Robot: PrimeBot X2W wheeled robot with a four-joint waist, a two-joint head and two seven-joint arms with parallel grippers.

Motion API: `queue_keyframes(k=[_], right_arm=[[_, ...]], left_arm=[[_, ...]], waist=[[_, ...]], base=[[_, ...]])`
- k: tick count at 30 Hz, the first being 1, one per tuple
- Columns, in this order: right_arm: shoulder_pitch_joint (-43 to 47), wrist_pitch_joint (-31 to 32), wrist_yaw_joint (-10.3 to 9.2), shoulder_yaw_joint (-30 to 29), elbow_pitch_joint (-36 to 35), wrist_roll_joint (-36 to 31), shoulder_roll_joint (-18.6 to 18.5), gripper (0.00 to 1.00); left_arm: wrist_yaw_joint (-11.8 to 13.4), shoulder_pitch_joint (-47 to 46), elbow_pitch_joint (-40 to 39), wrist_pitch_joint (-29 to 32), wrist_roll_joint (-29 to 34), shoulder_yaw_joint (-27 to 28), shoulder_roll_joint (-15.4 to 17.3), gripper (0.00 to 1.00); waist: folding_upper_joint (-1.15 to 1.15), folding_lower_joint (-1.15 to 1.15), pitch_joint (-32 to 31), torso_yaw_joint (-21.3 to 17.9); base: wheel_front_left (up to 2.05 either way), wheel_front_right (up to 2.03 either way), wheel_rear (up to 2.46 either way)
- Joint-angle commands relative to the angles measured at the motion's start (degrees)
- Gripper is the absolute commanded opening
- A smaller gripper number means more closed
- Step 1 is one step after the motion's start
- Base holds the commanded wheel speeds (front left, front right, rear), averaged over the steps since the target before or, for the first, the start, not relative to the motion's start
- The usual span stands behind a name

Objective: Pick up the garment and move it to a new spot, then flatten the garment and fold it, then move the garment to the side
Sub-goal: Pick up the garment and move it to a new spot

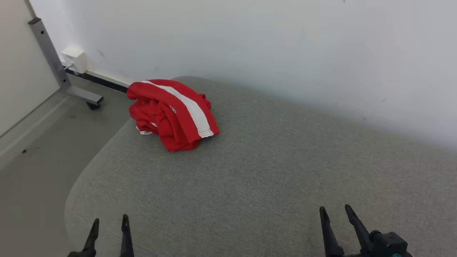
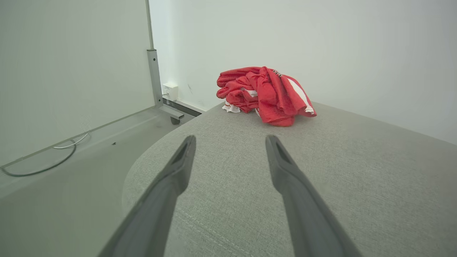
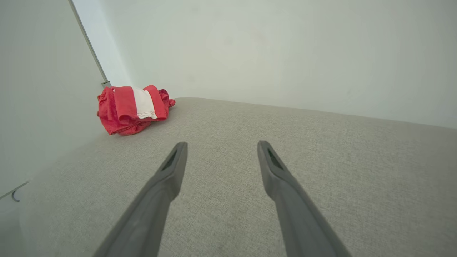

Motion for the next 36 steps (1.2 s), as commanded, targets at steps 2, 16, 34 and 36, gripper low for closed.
queue_keyframes(k=[2, 16, 34, 36], right_arm=[[-1.72, -0.23, -0.12, 1.03, 0.9, -0.38, -0.16, 1.0], [-4.8, -0.37, -0.12, 2.63, 3.07, 0.26, -0.16, 1.0], [-9.93, 4.3, -0.12, 2.4, -8.22, -7.91, -0.18, 1.0], [-11.09, 5.06, -0.12, 2.68, -10.2, -8.57, -0.22, 1.0]], left_arm=[[0.56, 0.7, -1.55, -0.2, -0.29, 1.15, -0.06, 1.0], [0.15, 0.4, -2.47, -0.2, -0.66, 3.53, -0.26, 1.0], [-4.55, -36.71, 16.49, 12.64, -14.65, 5.76, 6.37, 1.0], [-4.84, -40.96, 17.48, 17.43, -19.12, 6.72, 8.18, 1.0]], waist=[[0.0, 0.0, 3.52, 3.76], [0.0, 0.0, 5.29, 4.62], [0.0, 0.0, 23.12, -9.51], [0.0, 0.0, 26.09, -12.29]], base=[[0.0, 0.0, 0.0], [0.0, 0.0, 0.0], [0.0, 0.0, 0.0], [0.0, 0.0, 0.0]])
